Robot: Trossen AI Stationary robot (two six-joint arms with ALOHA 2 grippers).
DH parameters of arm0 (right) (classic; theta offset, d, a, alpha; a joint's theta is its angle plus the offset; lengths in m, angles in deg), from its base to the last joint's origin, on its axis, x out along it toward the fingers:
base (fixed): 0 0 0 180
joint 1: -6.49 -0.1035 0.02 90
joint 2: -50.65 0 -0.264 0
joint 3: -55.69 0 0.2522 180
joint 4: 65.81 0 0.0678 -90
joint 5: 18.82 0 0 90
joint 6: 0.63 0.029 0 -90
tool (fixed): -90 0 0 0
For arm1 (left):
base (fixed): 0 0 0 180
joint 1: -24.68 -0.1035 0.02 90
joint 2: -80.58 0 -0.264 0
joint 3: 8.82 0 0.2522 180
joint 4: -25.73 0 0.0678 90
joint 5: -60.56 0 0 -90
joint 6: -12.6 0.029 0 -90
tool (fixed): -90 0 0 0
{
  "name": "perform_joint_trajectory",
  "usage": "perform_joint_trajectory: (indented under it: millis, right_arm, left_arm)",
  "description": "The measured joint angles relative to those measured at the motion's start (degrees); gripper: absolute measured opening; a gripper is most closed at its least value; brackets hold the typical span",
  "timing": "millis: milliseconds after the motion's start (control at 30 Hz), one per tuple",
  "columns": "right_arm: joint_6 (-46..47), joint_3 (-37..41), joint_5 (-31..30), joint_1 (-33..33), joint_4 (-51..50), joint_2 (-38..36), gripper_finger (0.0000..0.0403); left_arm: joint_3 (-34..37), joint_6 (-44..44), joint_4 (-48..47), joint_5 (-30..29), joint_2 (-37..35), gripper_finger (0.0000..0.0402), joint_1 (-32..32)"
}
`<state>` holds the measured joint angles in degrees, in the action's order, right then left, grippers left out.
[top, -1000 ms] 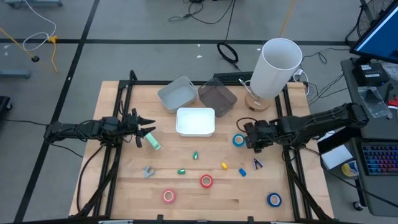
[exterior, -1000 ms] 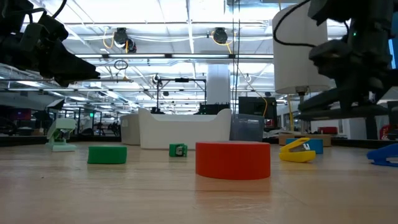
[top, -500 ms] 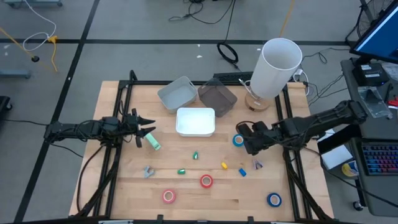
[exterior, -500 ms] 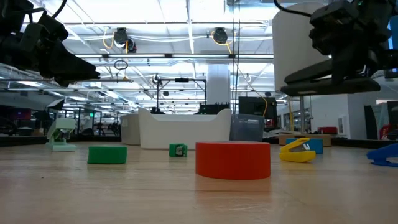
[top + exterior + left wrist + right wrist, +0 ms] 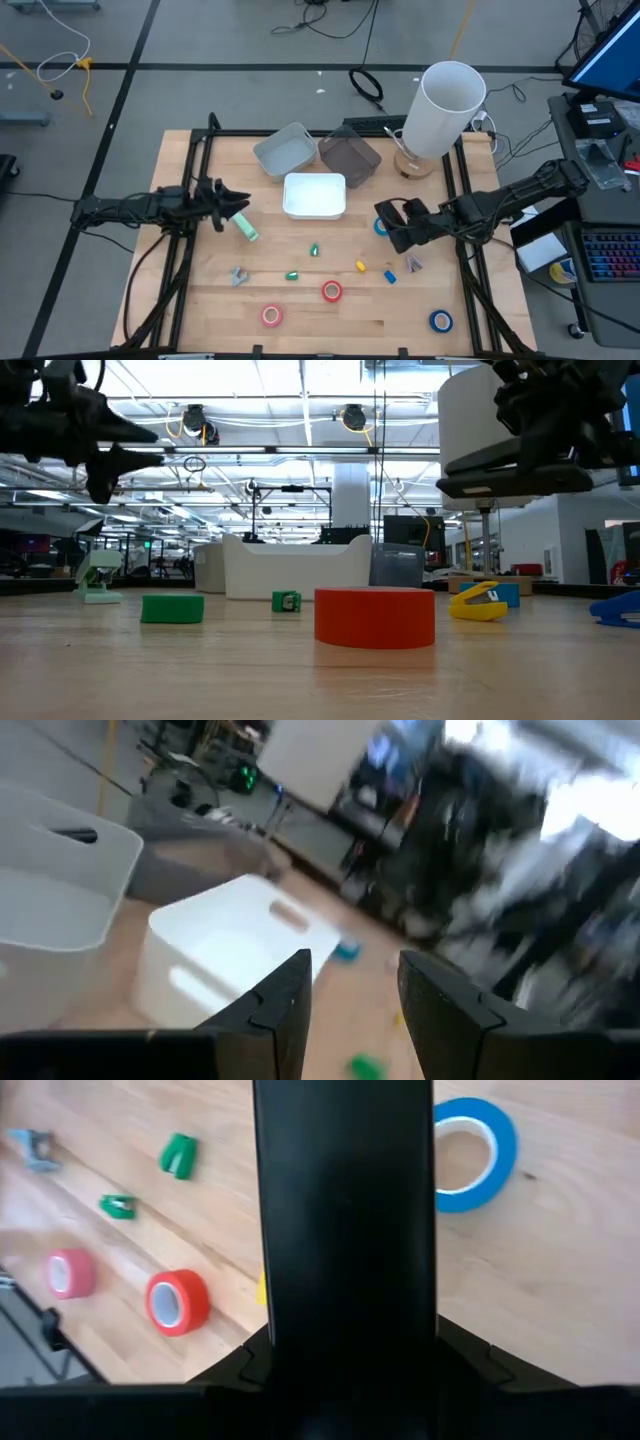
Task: Pick and place Stapler, Stapler remover, tape
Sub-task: Put the black stapler into the gray bin
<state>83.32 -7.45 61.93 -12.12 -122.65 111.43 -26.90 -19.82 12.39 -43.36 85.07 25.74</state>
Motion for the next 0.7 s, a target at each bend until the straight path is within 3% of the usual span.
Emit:
perform_joint_trajectory:
  millis: [333, 700]
  right_arm:
    - [-2.8, 0.0, -0.2, 0.2, 4.0, 0.4, 0.0148]
    - [-7.3, 0.0, -1.2, 0.2, 5.7, 0.5, 0.0148]
  left_arm:
    - [0.0, -4.2, 11.6, -10.0, 0.0, 0.0152, 0.0]
    - [-0.1, -4.0, 19.1, -6.9, 2.1, 0.0152, 0.0]
